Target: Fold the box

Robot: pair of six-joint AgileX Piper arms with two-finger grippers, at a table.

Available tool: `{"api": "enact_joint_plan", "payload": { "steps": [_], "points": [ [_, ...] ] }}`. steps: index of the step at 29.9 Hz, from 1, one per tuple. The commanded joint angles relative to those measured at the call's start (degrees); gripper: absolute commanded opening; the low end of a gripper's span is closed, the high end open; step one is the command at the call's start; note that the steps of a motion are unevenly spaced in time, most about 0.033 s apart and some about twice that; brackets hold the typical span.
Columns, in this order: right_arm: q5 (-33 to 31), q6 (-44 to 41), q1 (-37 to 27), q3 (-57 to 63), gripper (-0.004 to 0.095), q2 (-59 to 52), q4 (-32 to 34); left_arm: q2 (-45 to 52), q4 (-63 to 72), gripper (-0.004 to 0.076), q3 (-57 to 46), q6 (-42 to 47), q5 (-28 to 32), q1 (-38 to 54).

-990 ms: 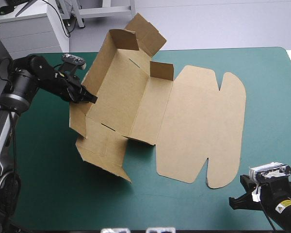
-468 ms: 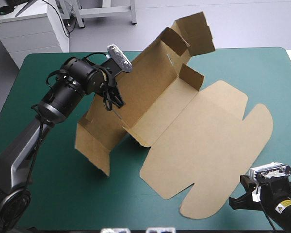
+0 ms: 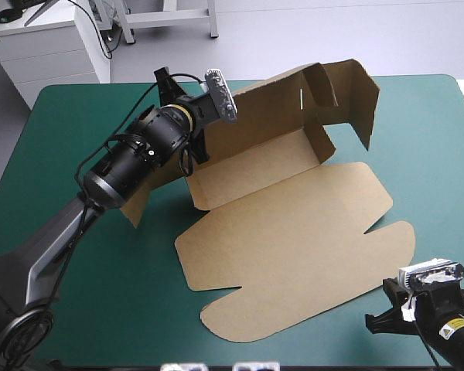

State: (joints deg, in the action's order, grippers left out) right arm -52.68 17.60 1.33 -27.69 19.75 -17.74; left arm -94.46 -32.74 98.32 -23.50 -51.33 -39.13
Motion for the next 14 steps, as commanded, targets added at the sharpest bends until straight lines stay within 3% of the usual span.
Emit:
{"api": "enact_joint_plan", "payload": {
  "steps": [1, 10, 14],
  "points": [
    [3.43, 0.54, 0.25, -1.45, -0.0019, 0.58, -0.70, 2.44, -1.92, -0.0007, -1.96, -3.59, 6.38, -0.38],
    [3.43, 0.54, 0.25, -1.45, -0.0019, 0.58, -0.70, 4.31, -3.36, -0.0008, -12.97, -7.85, 16.63, -1.82],
    [3.43, 0.54, 0.25, -1.45, -0.0019, 0.58, -0.70, 6.02, -5.53, -0.0008, -15.68, -7.95, 18.56, -2.20]
  ]
}}
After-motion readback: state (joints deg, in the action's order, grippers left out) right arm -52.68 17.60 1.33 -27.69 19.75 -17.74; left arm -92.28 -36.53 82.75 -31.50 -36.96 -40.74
